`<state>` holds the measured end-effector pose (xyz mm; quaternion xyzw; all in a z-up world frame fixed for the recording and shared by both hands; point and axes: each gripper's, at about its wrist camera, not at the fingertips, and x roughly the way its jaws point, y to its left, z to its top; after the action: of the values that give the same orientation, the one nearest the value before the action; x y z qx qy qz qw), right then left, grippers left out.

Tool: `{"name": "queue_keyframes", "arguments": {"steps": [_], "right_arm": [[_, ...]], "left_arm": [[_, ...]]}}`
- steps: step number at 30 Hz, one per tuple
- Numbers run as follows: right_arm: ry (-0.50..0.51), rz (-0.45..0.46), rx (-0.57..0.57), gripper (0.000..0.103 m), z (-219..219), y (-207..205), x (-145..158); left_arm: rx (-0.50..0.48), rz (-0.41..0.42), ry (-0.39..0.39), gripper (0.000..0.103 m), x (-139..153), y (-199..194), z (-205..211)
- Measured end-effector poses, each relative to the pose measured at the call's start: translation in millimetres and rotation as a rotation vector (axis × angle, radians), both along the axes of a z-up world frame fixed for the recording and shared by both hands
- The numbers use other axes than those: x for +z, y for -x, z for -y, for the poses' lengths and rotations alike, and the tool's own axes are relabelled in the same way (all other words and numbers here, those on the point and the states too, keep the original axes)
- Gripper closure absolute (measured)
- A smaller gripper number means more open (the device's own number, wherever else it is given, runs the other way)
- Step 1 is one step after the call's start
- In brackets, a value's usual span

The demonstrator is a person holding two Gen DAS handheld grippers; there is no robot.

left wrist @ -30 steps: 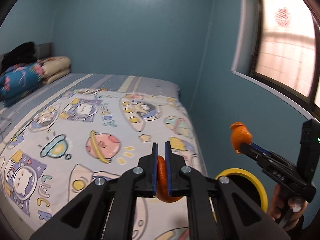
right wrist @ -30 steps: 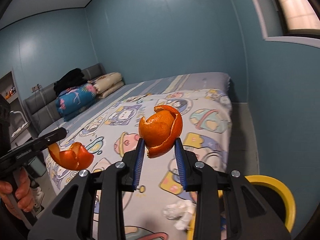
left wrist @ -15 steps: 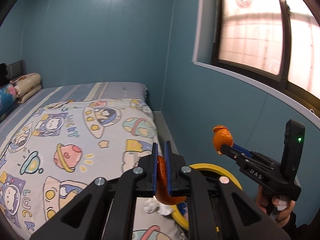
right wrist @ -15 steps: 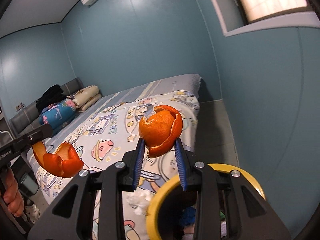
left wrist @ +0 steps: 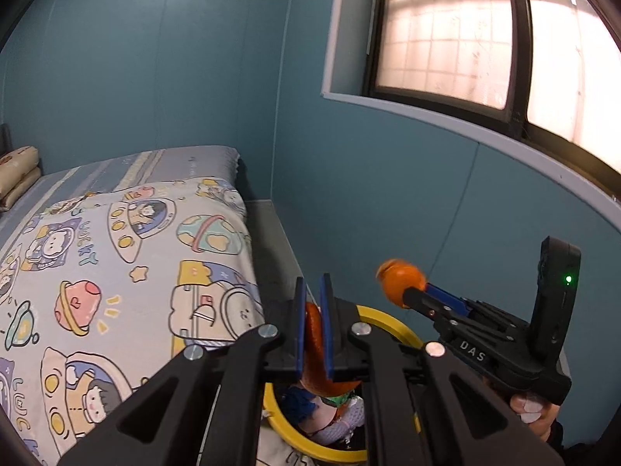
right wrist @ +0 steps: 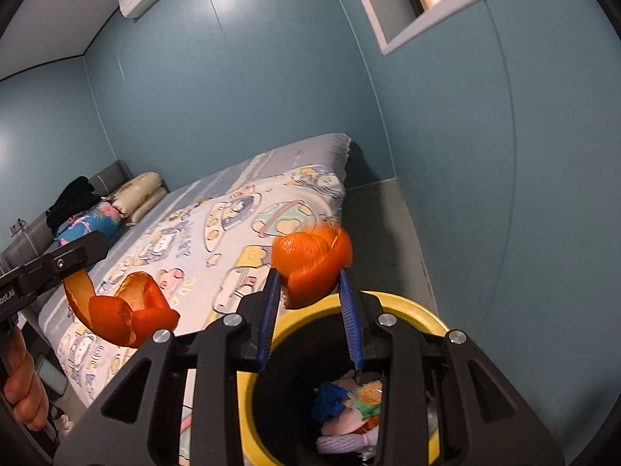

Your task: Collect trash

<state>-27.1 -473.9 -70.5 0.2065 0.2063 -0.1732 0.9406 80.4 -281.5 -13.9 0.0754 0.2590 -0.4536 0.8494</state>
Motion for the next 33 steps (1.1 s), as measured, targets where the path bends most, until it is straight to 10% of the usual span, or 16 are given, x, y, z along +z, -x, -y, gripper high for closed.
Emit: {"name": "queue_keyframes", "arguments": {"steps": [14, 18, 21, 33], "right_arm": [[-0.060, -0.087, -0.095, 0.087, 33, 9, -37], [-0.053, -0.081, -0.120, 0.087, 39, 13, -35], [-0.046, -0.081, -0.128, 0.087, 39, 11, -34], [0.080, -0.022, 0.031, 0.087, -24, -28, 2]], "left_arm": [[-0.095, -0.211, -0.152, 0.095, -102, -27, 61], [-0.082, -0.246, -0.171, 0.074, -120, -35, 65], [-0.058, -0.240, -0.162, 0.056, -121, -38, 60], [0.164, -0.170, -0.027, 0.055, -72, -59, -47]]}}
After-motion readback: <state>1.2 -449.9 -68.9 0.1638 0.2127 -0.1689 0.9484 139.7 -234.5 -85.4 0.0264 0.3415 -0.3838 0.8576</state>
